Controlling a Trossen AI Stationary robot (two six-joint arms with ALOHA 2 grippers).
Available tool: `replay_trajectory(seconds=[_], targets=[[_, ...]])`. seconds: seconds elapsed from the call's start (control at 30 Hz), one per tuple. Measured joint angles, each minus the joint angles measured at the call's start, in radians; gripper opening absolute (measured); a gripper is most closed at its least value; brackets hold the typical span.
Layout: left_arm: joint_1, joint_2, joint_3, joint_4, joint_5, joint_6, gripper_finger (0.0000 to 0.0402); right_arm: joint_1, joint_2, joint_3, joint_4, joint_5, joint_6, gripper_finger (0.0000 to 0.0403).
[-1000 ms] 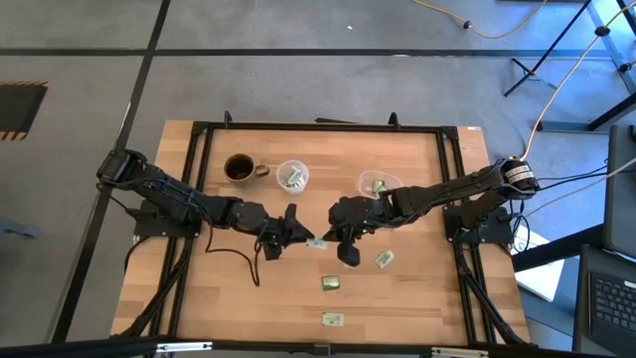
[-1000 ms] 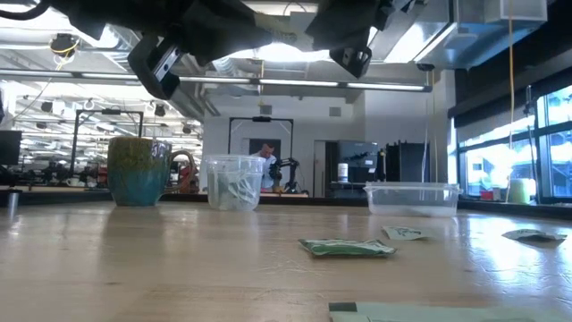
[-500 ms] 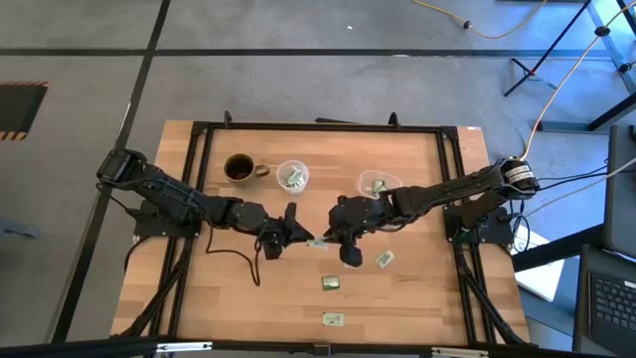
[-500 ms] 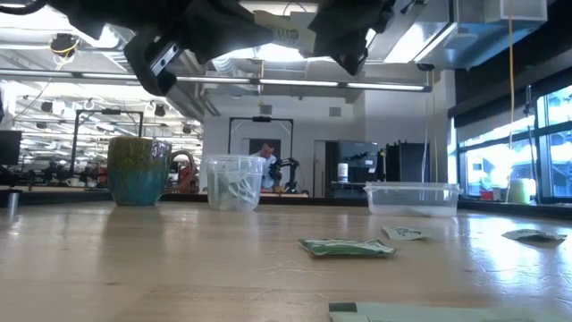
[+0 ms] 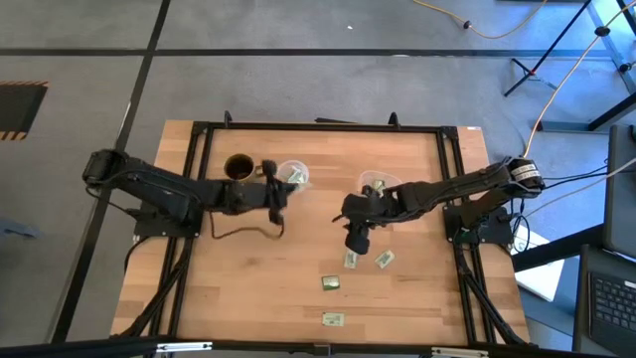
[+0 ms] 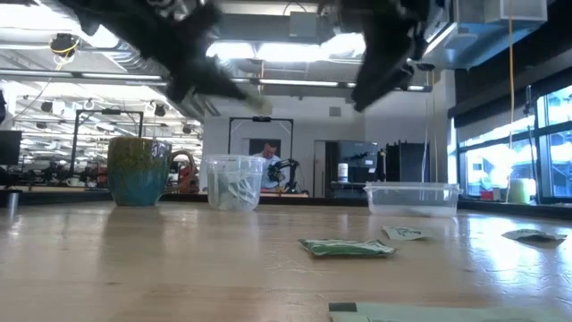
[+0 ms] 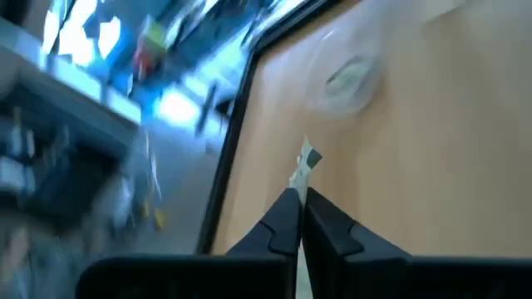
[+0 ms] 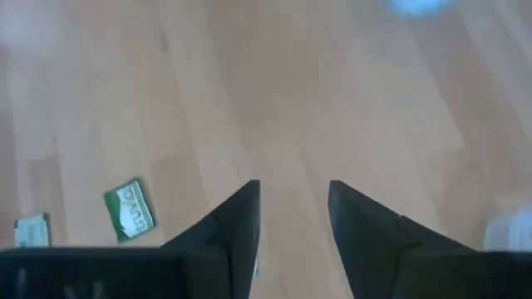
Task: Pick and place items into bin
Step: Put the white stevia packet into the left transparent bin
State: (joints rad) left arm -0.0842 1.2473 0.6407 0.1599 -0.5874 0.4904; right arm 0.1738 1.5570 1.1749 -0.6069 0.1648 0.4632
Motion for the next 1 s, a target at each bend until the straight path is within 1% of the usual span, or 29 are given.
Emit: replay_trajectory(seconds=[0.07, 0.13, 0.23, 0.37, 0.43, 0.57, 0.73, 1.0], targets=[[0.057, -0.009, 0.001, -0.079, -0.014, -0.136, 0.0004, 0.002, 0.0, -0.019, -0.028, 0.0, 0.04, 0.0146], [0.114, -0.004, 0.001, -0.112, -0.004, -0.26, 0.0004, 0.009, 0.001, -0.037, -0.064, 0.0, 0.084, 0.0146], [0.176, 0.013, 0.001, -0.152, 0.024, -0.37, 0.0004, 0.027, 0.004, -0.052, -0.108, 0.003, 0.142, 0.0146], [0.211, 0.04, 0.001, -0.158, 0.119, -0.365, 0.0004, 0.057, 0.006, -0.079, -0.125, 0.002, 0.197, 0.0146], [0.214, 0.059, 0.001, -0.158, 0.146, -0.358, 0.0004, 0.074, 0.006, -0.092, -0.122, 0.002, 0.229, 0.0146], [0.214, 0.11, 0.001, -0.166, 0.157, -0.363, 0.0004, 0.102, 0.006, -0.109, -0.124, 0.001, 0.287, 0.0146], [0.218, 0.159, 0.001, -0.164, 0.164, -0.407, 0.0004, 0.128, 0.006, -0.114, -0.124, 0.0, 0.335, 0.0146], [0.224, 0.158, 0.002, -0.159, 0.145, -0.428, 0.0019, 0.169, 0.006, -0.114, -0.184, -0.025, 0.404, 0.0146]])
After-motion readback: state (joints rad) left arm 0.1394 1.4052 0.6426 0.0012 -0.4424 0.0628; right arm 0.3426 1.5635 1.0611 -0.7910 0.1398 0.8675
